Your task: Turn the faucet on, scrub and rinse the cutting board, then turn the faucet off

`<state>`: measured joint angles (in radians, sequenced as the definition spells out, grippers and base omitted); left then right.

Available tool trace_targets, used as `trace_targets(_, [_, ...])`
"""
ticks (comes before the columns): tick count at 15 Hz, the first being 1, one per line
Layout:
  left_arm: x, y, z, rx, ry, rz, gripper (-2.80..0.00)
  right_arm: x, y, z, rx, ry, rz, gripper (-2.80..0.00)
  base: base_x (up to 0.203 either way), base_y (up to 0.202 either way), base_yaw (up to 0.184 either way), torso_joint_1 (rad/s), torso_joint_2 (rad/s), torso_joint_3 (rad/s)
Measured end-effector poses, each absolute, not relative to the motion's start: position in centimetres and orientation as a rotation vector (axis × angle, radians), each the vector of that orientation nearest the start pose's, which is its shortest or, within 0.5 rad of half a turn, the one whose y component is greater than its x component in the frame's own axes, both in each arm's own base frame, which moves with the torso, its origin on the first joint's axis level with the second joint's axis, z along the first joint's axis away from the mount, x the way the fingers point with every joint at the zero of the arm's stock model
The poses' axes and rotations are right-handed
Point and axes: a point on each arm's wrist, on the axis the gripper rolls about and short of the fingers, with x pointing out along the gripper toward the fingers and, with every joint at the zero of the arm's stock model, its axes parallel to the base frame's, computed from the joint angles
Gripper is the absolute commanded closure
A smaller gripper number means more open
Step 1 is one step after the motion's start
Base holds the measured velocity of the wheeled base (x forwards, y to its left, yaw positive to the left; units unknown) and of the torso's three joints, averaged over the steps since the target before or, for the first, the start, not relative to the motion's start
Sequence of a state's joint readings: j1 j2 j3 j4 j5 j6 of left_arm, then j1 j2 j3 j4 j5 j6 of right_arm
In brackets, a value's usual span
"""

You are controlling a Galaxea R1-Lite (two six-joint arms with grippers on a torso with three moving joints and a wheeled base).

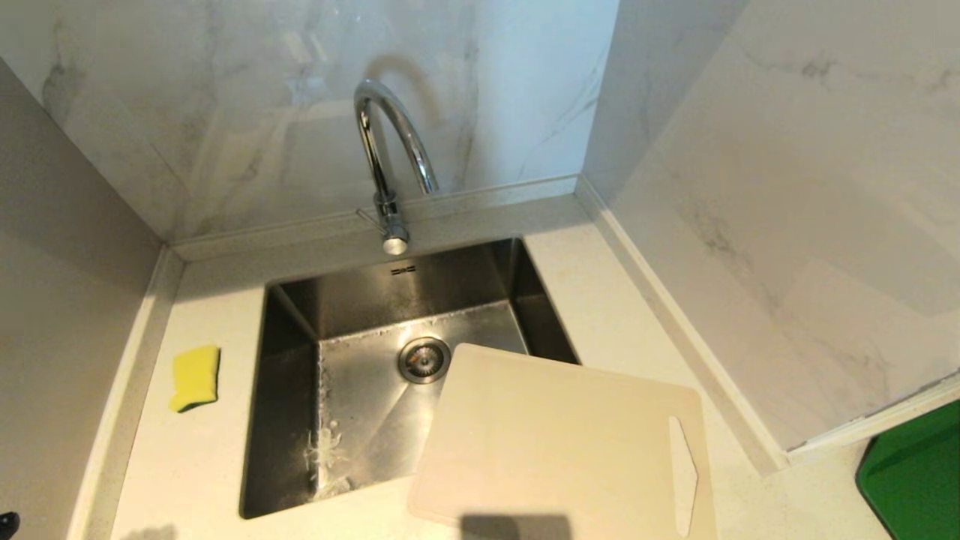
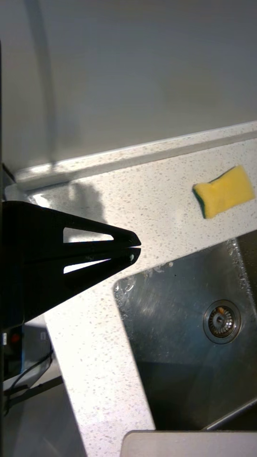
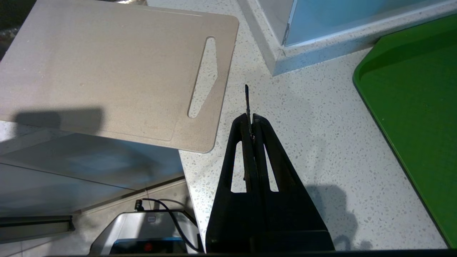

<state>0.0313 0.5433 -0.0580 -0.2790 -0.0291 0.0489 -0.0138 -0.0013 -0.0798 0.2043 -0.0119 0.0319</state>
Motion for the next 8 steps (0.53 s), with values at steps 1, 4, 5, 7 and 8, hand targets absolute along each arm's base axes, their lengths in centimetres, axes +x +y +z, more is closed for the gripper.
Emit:
trace_targets(1, [2.6,0.0,11.2,0.043,0.195,0.001,0.00,-3.0,0.0,7.6,0.032,0.123,-0.028,0.00,0.000,0.000,0.000,0.000,0.00,0.000])
trace_targets(4, [0.8,0.0,9.5,0.075,0.196,0.005,0.00,-3.0,0.0,7.6,0.032,0.123,-0.028,0.00,0.000,0.000,0.000,0.000,0.00,0.000])
trace_targets(5, [0.4,0.0,8.9,0.108,0.213,0.003,0.00,-3.0,0.0,7.6,0.032,0.123,-0.028,0.00,0.000,0.000,0.000,0.000,0.00,0.000])
trace_targets(7, [-0.1,-0.1,8.3,0.123,0.230,0.006,0.00,-3.0,0.0,7.6,0.032,0.123,-0.028,0.00,0.000,0.000,0.000,0.000,0.00,0.000])
trace_targets(8, [-0.3,-0.1,7.9,0.110,0.249,0.009,0.00,-3.0,0.0,7.6,0.032,0.123,-0.028,0.00,0.000,0.000,0.000,0.000,0.00,0.000])
